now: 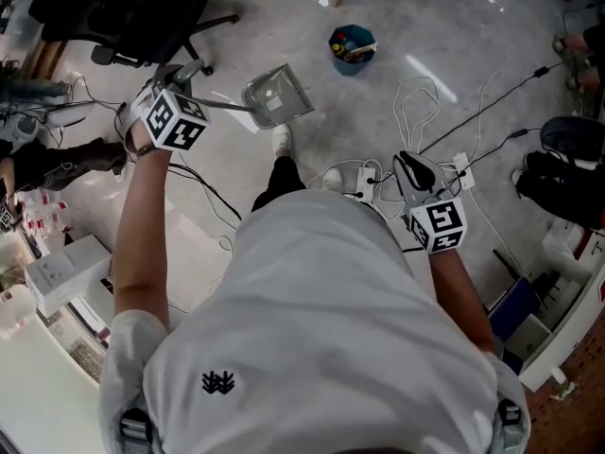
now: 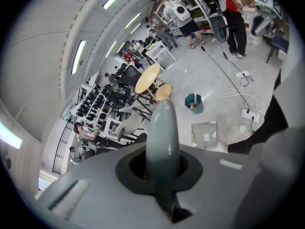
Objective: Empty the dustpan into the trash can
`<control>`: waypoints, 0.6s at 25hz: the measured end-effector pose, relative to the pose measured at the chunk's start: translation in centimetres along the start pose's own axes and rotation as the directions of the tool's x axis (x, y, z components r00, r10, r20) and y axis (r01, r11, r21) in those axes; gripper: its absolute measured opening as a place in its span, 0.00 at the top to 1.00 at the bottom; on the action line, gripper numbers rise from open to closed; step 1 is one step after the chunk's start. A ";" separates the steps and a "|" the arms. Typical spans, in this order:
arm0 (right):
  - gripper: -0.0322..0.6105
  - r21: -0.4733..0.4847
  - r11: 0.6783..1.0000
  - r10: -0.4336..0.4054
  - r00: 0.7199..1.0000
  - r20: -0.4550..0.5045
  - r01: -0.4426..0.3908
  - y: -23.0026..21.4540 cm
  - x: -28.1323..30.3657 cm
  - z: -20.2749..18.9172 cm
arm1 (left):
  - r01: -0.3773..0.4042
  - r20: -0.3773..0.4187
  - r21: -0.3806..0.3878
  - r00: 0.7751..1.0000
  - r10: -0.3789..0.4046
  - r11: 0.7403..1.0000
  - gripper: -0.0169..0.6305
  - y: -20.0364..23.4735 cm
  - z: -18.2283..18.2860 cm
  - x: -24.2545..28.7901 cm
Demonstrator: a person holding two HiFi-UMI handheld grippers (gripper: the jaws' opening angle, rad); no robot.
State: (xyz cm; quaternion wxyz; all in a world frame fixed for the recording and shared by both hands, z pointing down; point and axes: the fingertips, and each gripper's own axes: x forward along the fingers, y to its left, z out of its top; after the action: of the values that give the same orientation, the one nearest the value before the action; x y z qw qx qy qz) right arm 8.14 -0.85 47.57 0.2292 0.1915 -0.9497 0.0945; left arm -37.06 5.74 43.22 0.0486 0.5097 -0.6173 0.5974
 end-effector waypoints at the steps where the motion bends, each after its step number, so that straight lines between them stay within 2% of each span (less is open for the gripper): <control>1: 0.88 0.002 1.000 0.001 1.000 -0.003 -0.001 0.1 0.0 -0.1 | 0.007 0.003 -0.024 1.000 -0.006 1.000 0.89 0.2 0.2 0.3; 4: 0.88 0.011 1.000 0.000 1.000 -0.012 0.000 0.3 -0.3 -0.5 | 0.047 0.015 -0.104 0.999 -0.046 0.993 0.89 0.0 1.0 1.4; 6: 0.89 0.012 1.000 -0.008 1.000 -0.009 0.008 0.0 -0.4 -0.4 | 0.075 0.024 -0.132 0.997 -0.072 0.988 0.89 -0.3 1.9 2.0; 15: 0.89 0.040 0.999 -0.025 0.999 -0.027 0.027 -0.3 -1.4 -1.9 | 0.180 0.048 -0.138 0.983 -0.175 0.974 0.89 -3.8 4.4 2.7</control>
State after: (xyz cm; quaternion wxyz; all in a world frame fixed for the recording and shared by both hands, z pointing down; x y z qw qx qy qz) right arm 10.17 -0.22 48.59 0.2392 0.2073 -0.9418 0.1134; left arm -33.25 1.62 46.38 0.1271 0.5685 -0.6110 0.5361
